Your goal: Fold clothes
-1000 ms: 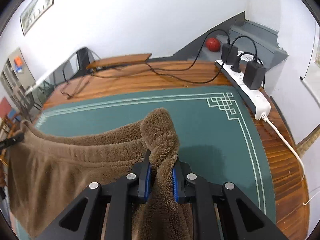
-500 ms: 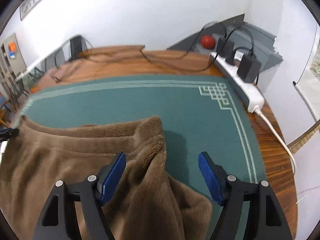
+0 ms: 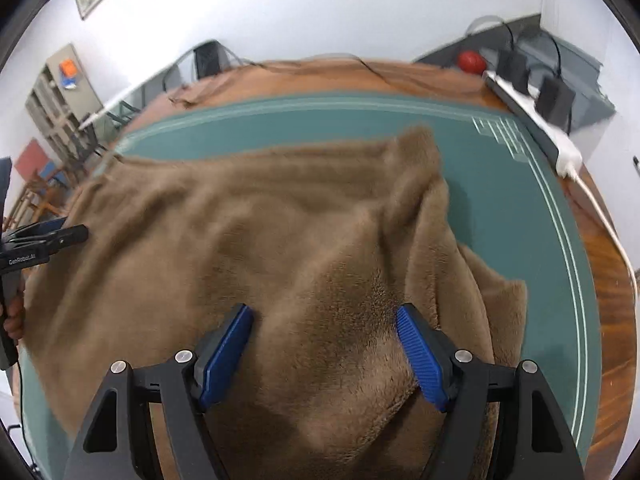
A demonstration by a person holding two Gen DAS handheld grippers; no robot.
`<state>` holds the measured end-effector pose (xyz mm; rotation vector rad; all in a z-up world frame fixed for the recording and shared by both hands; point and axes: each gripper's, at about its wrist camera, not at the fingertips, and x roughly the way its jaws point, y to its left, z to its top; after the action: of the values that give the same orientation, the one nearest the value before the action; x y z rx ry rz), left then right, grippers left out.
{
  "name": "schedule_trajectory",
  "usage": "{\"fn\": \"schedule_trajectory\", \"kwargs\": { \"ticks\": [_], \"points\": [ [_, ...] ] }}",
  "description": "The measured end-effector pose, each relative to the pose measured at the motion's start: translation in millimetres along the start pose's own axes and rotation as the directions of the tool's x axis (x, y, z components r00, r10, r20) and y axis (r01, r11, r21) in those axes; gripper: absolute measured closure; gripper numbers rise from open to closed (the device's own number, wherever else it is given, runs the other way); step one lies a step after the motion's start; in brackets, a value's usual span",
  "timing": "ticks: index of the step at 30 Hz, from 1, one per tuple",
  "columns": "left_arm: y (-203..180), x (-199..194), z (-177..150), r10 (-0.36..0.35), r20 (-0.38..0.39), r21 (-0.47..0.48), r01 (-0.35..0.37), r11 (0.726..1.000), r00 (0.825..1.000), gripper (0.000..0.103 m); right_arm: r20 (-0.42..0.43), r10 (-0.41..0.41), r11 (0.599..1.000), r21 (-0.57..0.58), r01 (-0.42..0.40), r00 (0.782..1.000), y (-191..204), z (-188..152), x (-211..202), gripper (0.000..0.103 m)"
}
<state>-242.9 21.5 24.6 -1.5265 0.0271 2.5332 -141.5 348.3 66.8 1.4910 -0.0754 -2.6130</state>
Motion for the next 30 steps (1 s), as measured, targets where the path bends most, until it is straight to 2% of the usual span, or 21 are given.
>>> {"fn": "schedule_trajectory", "kwargs": {
  "ticks": [2,7,11,13,15,19,23,27,30],
  "points": [
    [5,4,-4,-0.009,0.005,0.000,0.009,1.000,1.000,0.023,0.005,-0.009,1.000,-0.008,0.009,1.000,1,-2,2,0.026],
    [-9,7,-4,0.062,0.004,0.062,-0.062,0.996,0.998,0.020,0.030,-0.087,0.994,-0.060,0.088,0.996,17,-6,6,0.021],
    [-6,2,0,0.055,-0.015,0.037,-0.054,0.998,0.998,0.020,0.017,-0.080,0.996,-0.033,0.080,0.997,12,-3,6,0.021],
    [-6,-6,0,0.057,-0.016,0.024,-0.056,0.998,0.998,0.020,0.006,-0.063,0.998,0.010,0.063,0.998,9,-3,-6,0.020],
    [-9,-22,-10,0.049,0.002,0.012,-0.049,0.999,0.999,0.020,0.036,-0.032,0.998,0.058,0.030,0.999,6,-10,-27,0.020],
    [-8,-48,-30,0.028,0.030,-0.032,-0.027,0.999,0.999,0.020,0.079,0.000,0.988,0.155,-0.012,0.997,-9,-41,-69,0.020],
    [0,-70,-57,0.005,0.038,-0.111,-0.001,0.994,0.999,0.020,0.051,0.007,0.960,0.279,-0.021,0.999,-33,-91,-91,0.020],
    [5,-83,-86,0.002,0.018,-0.180,0.002,0.984,1.000,0.020,0.018,0.015,0.921,0.390,-0.021,1.000,-54,-131,-104,0.020],
    [5,-88,-102,0.001,0.007,-0.193,0.001,0.981,1.000,0.020,0.017,0.073,0.862,0.503,-0.072,0.997,-70,-154,-105,0.020]
  ]
}}
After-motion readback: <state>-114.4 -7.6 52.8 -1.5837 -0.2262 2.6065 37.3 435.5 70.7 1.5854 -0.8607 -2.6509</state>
